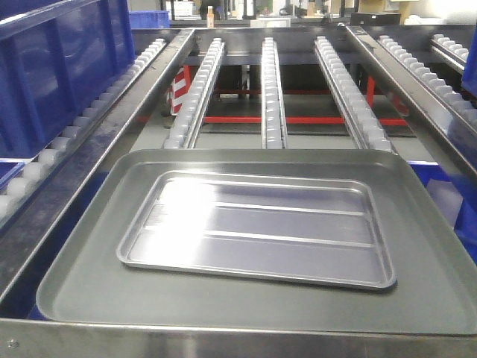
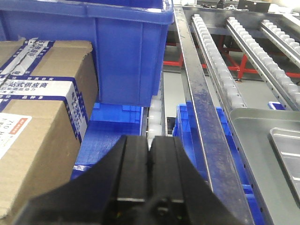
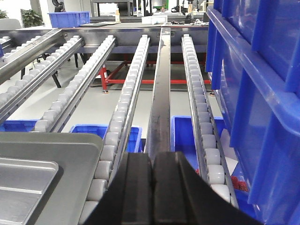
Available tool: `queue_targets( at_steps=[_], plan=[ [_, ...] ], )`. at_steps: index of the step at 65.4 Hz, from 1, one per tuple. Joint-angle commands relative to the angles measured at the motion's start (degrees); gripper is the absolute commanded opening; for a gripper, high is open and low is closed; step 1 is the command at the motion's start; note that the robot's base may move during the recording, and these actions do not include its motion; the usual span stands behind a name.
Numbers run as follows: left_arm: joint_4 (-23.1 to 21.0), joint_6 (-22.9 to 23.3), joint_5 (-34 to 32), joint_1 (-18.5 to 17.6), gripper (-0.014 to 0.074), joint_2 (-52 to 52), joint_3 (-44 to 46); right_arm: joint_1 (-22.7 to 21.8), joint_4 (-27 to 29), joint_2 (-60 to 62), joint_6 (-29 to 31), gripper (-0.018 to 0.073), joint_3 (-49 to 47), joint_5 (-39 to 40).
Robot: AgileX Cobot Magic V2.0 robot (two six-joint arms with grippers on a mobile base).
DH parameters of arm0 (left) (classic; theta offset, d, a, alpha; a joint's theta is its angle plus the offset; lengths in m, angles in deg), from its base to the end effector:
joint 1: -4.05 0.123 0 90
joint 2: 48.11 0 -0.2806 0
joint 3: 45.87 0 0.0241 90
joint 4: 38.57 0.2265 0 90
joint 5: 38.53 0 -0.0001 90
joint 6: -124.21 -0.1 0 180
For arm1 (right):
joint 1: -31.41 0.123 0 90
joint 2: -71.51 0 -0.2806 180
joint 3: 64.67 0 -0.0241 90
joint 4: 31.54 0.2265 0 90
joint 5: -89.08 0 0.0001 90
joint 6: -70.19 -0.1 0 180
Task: Grab silver tray and place in blue box
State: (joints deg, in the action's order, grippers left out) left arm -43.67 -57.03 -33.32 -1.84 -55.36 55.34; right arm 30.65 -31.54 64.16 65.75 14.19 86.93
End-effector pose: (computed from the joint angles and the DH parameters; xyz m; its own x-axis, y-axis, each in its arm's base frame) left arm 0.0456 -0.0055 0.1959 -0.0287 -0.0643 -0.9975 0.1090 0.9918 -0.0671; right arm 0.0461 -0.0006 0.2007 0.0296 0.0770 -0.9966 0.0110 0.9969 0.0774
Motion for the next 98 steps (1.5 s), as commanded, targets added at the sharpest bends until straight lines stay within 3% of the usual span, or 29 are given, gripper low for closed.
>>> queue_targets(
  at_steps=[1,61,73,82,98],
  plan=[
    [-0.47,-0.05,-5.21,-0.39,-0.0105,1.12,0.14,-0.4,0.0,1.21,0.48,0.0057,0.17,5.16],
    [-0.93,-0.05,-5.74,-0.39,-0.0105,1.12,0.14,-0.4,0.0,1.21,0.48,0.0057,0.17,5.43],
    [0.08,-0.05,-11.89,-0.39,-0.0105,0.73,2.58,-0.4,0.97,1.21,0.39,0.0057,-2.43,9.04],
    [5.1,-0.05,-5.21,-0.39,-0.0105,-2.09,12.63,-0.35,1.16,-0.3,-0.03,0.0057,-11.27,3.79],
    [3.93,-0.05,12.77,-0.39,-0.0101,-18.3,32.43,2.38,1.16,-12.89,-0.27,0.0062,-25.6,-1.33]
  ],
)
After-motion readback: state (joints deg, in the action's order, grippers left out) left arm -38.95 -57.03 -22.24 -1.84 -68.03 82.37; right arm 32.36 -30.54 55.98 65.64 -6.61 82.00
